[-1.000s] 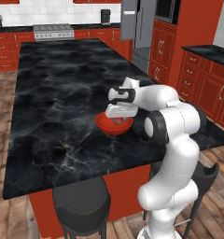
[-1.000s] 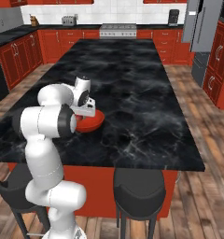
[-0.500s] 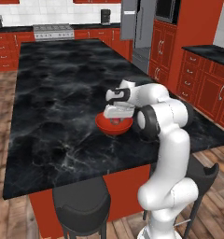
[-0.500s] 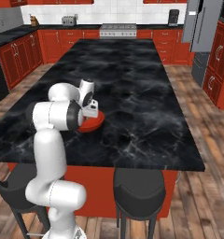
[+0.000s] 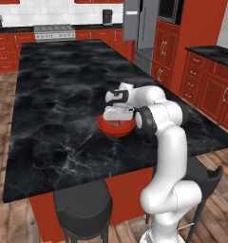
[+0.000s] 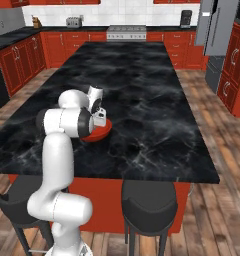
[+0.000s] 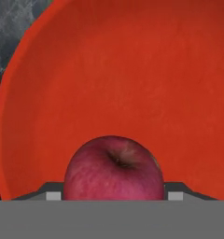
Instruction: Retrieve the apple and banana from the fridge and place them into the bowl on the dining table.
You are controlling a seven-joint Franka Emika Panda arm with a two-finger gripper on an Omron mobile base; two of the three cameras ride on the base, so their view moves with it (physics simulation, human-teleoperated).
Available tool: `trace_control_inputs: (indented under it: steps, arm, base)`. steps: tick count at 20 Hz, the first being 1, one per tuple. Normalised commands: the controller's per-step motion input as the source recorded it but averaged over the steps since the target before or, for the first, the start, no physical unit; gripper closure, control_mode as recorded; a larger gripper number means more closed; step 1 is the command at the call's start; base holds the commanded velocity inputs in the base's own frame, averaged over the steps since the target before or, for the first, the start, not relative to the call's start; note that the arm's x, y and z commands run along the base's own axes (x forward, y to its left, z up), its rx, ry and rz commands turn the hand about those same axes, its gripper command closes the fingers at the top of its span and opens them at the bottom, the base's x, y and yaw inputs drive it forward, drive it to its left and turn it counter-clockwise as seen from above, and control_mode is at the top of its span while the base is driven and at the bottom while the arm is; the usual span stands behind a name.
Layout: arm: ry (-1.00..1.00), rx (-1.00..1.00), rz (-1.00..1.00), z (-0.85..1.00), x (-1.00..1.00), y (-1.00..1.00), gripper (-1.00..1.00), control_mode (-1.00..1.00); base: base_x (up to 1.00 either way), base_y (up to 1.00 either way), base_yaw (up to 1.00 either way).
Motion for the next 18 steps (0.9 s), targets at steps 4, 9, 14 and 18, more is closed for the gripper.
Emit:
trace_control_inputs:
  steps: [4, 9, 14, 18]
  arm:
    - [0.01, 0.0, -0.03, -0.01, 0.11, 0.06, -1.0, -1.0]
    - [0.0, 0.0, -0.01, -0.11, 0.01, 0.1, -1.0, -1.0]
    - [0.0, 0.0, -0.01, -0.13, 0.04, 0.08, -1.0, -1.0]
    - [0.0, 0.0, 0.0, 0.45, -0.23, -0.17, -1.0, -1.0]
  base:
    - [0.0, 0.0, 0.0]
    - [0.0, 0.0, 0.0]
    - [0.0, 0.0, 0.0]
    - [0.0, 0.0, 0.0]
